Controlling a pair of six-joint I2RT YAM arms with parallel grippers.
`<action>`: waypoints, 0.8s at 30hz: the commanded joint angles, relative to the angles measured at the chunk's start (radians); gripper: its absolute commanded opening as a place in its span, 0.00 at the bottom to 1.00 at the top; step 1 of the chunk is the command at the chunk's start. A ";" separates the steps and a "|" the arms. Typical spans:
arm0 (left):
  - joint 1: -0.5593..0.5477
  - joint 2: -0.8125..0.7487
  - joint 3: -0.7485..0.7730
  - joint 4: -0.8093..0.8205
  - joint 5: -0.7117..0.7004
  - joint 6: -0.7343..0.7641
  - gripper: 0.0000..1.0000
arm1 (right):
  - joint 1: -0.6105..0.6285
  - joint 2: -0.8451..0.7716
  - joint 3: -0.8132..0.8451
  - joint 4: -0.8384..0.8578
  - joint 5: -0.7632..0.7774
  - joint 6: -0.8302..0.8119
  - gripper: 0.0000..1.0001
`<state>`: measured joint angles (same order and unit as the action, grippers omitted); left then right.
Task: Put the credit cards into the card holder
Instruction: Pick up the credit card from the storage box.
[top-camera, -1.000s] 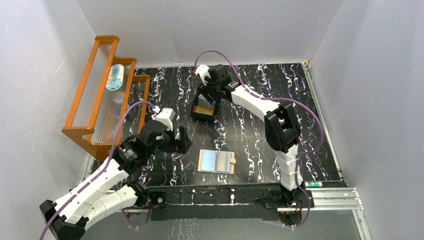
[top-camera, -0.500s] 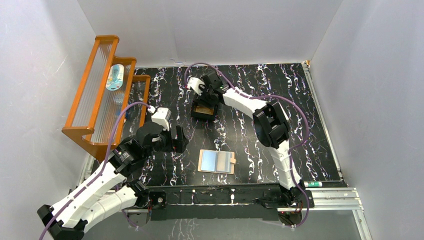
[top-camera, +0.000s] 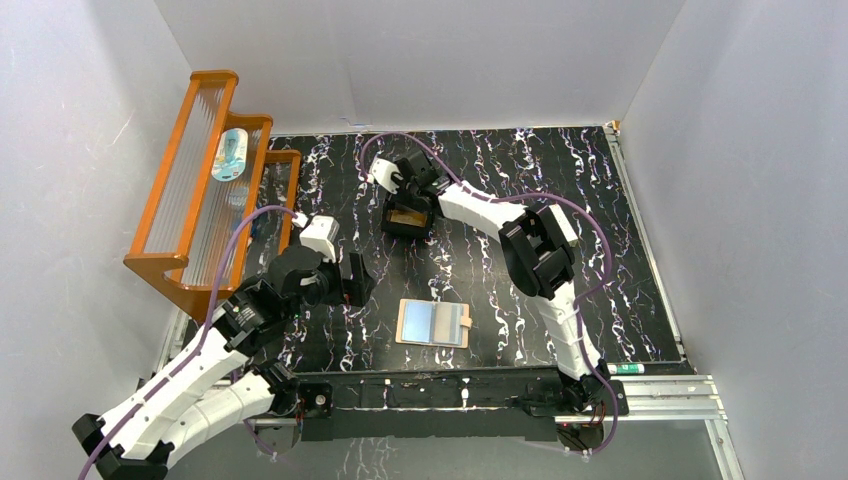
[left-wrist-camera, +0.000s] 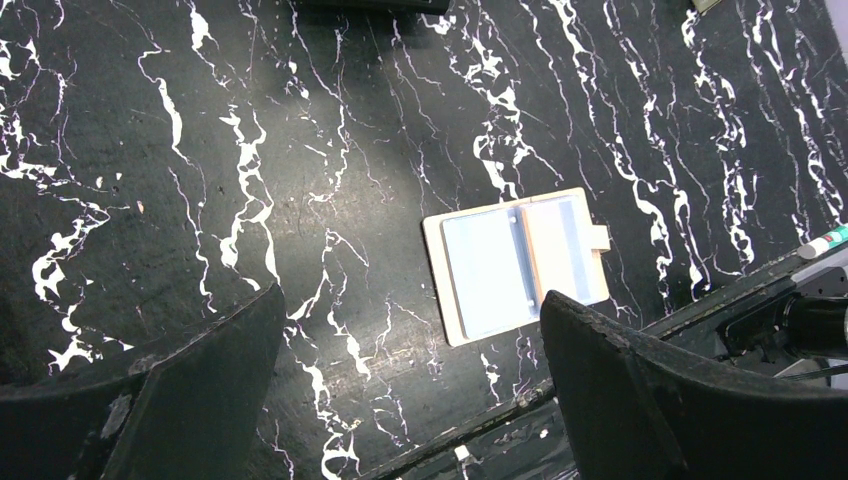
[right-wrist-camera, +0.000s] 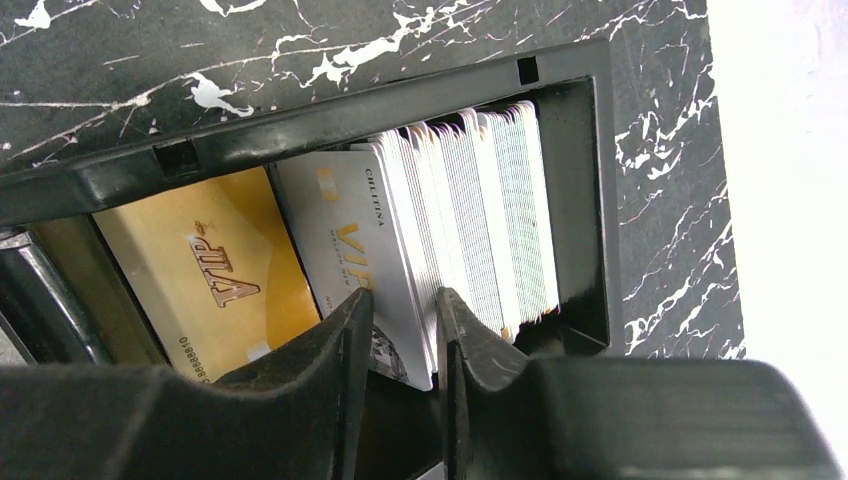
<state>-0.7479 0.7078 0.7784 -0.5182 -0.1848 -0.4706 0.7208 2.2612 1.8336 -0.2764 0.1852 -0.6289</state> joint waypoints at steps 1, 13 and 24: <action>0.002 -0.035 -0.004 -0.009 -0.017 0.000 0.99 | 0.007 -0.041 -0.036 0.057 0.026 0.039 0.35; 0.002 -0.035 -0.006 -0.006 -0.003 -0.003 0.99 | 0.006 -0.073 -0.046 0.087 0.035 0.093 0.26; 0.002 -0.032 -0.007 -0.003 0.002 -0.003 0.99 | -0.001 -0.078 -0.021 0.056 0.012 0.106 0.09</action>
<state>-0.7479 0.6807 0.7780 -0.5179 -0.1837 -0.4755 0.7280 2.2333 1.7912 -0.2211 0.2058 -0.5480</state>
